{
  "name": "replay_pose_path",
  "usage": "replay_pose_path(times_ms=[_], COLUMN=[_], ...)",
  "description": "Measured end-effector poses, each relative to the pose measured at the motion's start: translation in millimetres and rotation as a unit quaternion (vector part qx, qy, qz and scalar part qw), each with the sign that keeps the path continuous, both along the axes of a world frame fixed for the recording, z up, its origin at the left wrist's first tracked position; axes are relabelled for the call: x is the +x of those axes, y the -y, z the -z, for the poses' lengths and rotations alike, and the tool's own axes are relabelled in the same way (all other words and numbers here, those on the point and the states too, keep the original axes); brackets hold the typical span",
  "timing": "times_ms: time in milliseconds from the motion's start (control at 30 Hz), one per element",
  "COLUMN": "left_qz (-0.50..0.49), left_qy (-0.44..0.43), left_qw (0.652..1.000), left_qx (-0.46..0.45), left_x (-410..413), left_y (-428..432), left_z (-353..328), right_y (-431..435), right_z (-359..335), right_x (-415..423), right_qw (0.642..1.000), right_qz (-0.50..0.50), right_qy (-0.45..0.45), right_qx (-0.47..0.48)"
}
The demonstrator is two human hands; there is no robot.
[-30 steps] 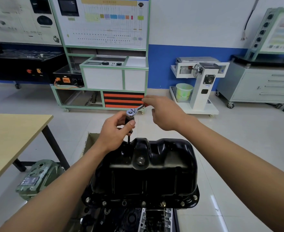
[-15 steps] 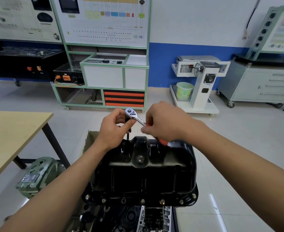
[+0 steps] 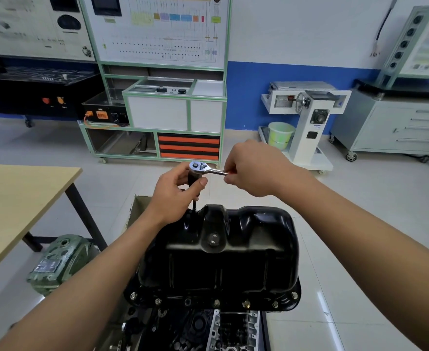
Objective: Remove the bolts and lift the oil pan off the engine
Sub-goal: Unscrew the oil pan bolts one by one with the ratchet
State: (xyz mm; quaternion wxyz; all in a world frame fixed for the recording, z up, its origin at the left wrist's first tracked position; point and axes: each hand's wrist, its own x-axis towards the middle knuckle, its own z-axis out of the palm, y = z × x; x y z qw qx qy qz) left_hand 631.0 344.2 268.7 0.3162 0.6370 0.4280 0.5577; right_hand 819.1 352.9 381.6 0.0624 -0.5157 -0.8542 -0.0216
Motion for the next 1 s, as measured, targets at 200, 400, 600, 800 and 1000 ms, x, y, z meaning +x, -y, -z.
replay_pose_path(times_ms=[200,400,600,800,1000], left_qz=[-0.010,-0.004,-0.024,-0.042,-0.041], left_qy=[0.010,0.006,0.007,0.008,-0.007], left_qw=[1.000,1.000,1.000,0.999,0.999], left_qx=[-0.020,-0.015,-0.010,0.002,0.001], left_x=[-0.3,-0.1,2.1,3.5,2.0], left_y=[-0.5,0.4,1.3,1.7,-0.4], left_z=[2.4,0.2,-0.9,-0.4,2.0], right_y=[-17.5,-24.8,-19.6,5.7,36.7], right_z=[10.1,22.4,21.5,11.6,15.0], right_x=[-2.8,-1.6,8.8,11.2,-3.4], right_qw=[0.998,0.997,0.995,0.997,0.991], right_qz=[0.002,-0.052,-0.059,-0.027,-0.053], right_qy=[-0.004,-0.051,-0.063,-0.070,-0.101], right_qx=[0.061,0.011,0.045,0.017,-0.075])
